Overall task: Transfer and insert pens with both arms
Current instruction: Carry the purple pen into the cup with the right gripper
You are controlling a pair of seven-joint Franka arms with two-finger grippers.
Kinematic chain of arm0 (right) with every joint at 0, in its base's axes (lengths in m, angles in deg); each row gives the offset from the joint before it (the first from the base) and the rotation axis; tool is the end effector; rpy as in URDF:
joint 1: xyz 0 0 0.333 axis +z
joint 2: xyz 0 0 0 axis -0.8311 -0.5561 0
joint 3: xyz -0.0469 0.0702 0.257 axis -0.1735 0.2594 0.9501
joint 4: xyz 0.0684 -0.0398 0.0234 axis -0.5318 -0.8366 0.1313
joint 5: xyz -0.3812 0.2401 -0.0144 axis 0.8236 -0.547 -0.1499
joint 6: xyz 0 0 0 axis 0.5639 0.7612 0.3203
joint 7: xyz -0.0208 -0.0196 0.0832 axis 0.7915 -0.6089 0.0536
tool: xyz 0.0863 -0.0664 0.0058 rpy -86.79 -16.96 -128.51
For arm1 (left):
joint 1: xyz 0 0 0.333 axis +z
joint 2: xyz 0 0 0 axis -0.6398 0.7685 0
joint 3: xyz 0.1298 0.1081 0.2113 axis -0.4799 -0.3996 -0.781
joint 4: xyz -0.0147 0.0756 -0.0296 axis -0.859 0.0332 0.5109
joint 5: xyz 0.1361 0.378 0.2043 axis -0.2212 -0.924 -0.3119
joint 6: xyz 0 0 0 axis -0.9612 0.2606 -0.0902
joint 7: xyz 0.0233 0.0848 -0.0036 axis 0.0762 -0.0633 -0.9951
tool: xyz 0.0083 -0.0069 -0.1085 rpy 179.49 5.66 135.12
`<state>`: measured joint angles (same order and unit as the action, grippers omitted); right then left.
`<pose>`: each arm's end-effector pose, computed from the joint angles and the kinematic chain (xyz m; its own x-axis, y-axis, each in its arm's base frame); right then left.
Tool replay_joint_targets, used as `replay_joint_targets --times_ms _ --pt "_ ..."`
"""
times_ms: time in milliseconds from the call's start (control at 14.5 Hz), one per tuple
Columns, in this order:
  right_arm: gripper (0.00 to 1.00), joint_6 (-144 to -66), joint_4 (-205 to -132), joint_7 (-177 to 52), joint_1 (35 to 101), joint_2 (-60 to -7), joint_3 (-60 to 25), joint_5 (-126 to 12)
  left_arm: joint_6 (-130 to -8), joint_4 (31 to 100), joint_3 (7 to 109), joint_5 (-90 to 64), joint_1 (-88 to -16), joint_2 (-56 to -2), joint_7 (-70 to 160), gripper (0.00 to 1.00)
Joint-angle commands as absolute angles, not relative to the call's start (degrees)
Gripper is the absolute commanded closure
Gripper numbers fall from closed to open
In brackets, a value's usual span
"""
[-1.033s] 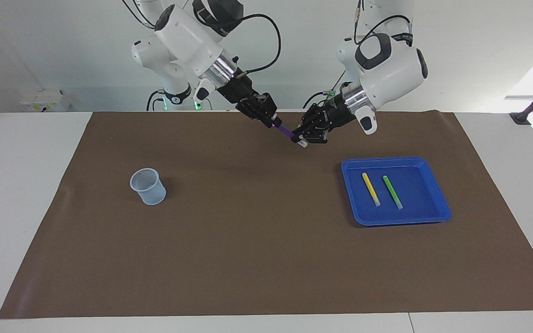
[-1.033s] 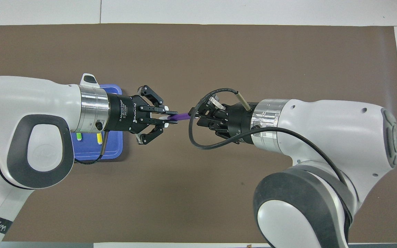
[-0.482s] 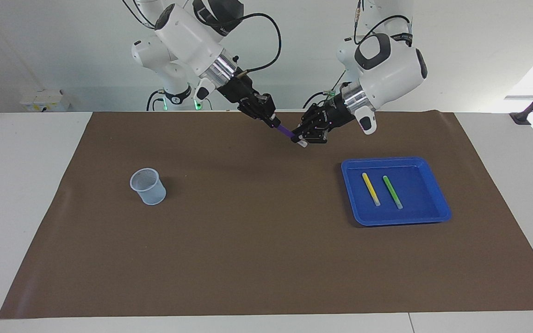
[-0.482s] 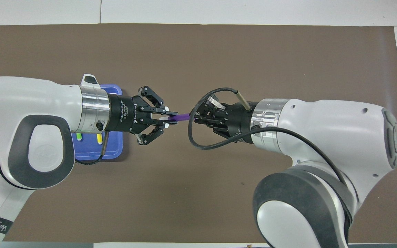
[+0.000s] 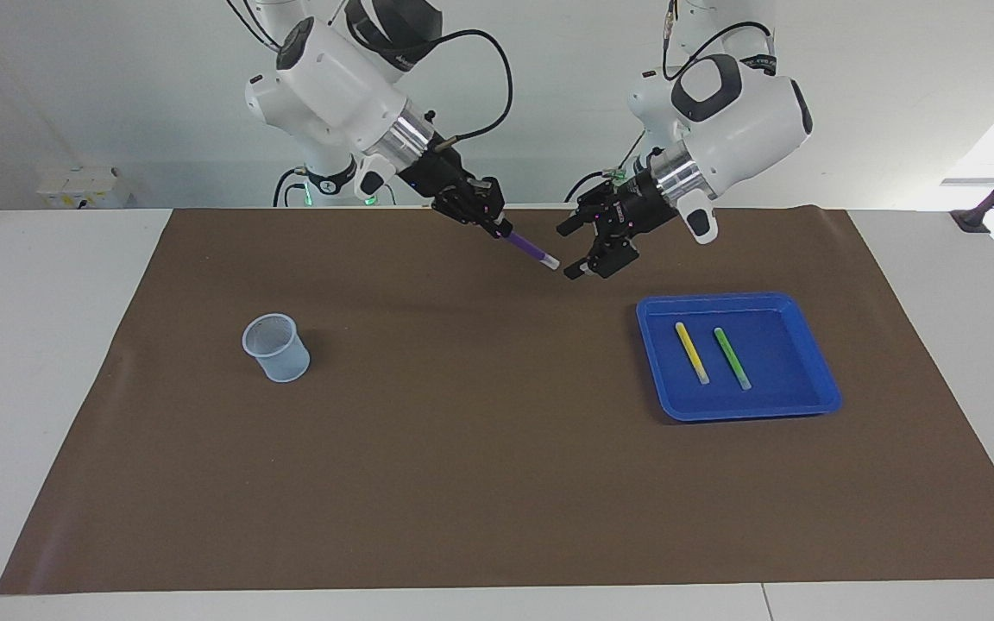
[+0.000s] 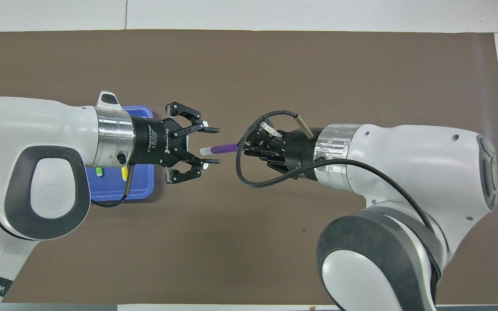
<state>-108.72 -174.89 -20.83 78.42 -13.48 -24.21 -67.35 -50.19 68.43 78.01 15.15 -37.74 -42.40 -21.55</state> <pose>0.5647 0.2724 0.5005 0.8975 -0.3802 -0.2234 -0.4333 -0.6666 -0.6065 0.5674 -0.2659 0.4690 0.1190 0.6704 -0.7324 0.9923 -0.0554 0.1104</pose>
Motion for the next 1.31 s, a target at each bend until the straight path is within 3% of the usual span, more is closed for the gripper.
replay_joint_targets --times_ms 0,275,551,757,1239 --pt "1.0 -96.9 -170.6 -31.1 71.0 -13.3 -24.2 -61.7 -50.2 70.1 77.9 14.7 -34.2 -43.9 -17.4 0.0" --pt "1.0 -84.4 -169.3 -55.2 58.9 -13.0 -24.3 -57.9 -49.3 71.2 77.9 6.5 -30.3 -44.1 -12.9 0.0" --pt "1.0 -81.3 -167.1 -79.1 54.7 -13.3 -24.3 -41.5 -46.9 73.1 77.9 4.1 -22.5 -44.4 -1.3 0.0" --pt "1.0 -82.2 -167.6 -91.2 53.8 -13.0 -24.3 -33.8 -47.7 74.4 77.9 -0.5 -19.5 -42.7 10.7 0.0" --pt "1.0 -96.4 -177.7 -102.3 52.2 -9.7 -24.3 -32.5 -53.6 73.2 77.9 -24.0 -18.1 -33.6 38.0 0.0"
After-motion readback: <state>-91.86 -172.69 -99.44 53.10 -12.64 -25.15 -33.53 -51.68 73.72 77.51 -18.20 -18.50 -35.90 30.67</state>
